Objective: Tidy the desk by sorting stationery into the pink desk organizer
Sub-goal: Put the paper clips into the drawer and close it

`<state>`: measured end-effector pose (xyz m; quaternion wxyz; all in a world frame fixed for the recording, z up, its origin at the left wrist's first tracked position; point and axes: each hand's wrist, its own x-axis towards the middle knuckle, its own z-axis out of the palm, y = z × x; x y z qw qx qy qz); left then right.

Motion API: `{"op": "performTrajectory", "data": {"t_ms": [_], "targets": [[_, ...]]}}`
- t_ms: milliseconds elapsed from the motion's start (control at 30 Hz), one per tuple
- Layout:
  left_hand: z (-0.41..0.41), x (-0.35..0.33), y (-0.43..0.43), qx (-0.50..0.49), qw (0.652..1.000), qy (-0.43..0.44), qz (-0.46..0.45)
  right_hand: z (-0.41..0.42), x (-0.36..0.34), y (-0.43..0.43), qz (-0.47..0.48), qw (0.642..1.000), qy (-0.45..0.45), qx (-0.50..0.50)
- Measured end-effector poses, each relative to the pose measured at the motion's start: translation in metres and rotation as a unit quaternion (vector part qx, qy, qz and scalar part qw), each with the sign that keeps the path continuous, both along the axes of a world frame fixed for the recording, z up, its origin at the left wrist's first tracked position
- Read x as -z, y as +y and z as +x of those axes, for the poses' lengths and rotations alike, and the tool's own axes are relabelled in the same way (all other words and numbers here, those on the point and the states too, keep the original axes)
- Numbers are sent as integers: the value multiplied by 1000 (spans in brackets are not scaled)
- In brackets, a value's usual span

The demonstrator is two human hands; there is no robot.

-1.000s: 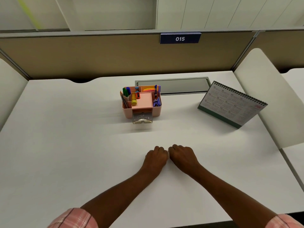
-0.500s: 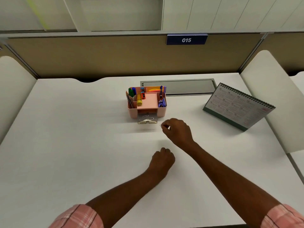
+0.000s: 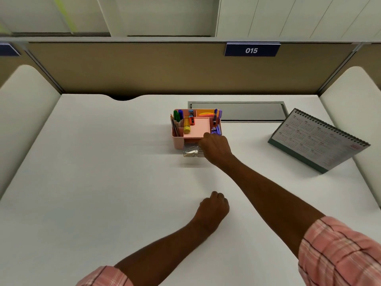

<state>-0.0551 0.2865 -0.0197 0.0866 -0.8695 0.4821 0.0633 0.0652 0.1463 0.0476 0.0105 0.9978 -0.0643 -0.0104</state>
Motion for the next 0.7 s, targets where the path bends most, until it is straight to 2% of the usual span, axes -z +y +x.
{"op": "performTrajectory", "data": {"t_ms": [167, 267, 333, 433, 500, 567, 700], "targets": [[2, -8, 1, 1, 999, 46, 19, 8, 5, 1, 0, 1000, 24, 1], [4, -7, 3, 1, 997, 75, 22, 8, 6, -2, 20, 1000, 6, 2], [5, 1, 6, 3, 996, 93, 13, -1, 5, -5, 46, 998, -47, 15], [8, 7, 8, 2, 993, 115, 9, -41, 5, -7, 112, 974, -191, 59], [10, 0, 6, -5, 993, 118, 11, -82, 11, -5, 135, 962, -221, 90], [12, -6, 3, 0, 994, 112, 6, -127, 26, -4, 162, 964, -176, 118], [17, -7, -3, 12, 993, 117, 4, -199, 62, -6, 176, 972, 5, 153]]}}
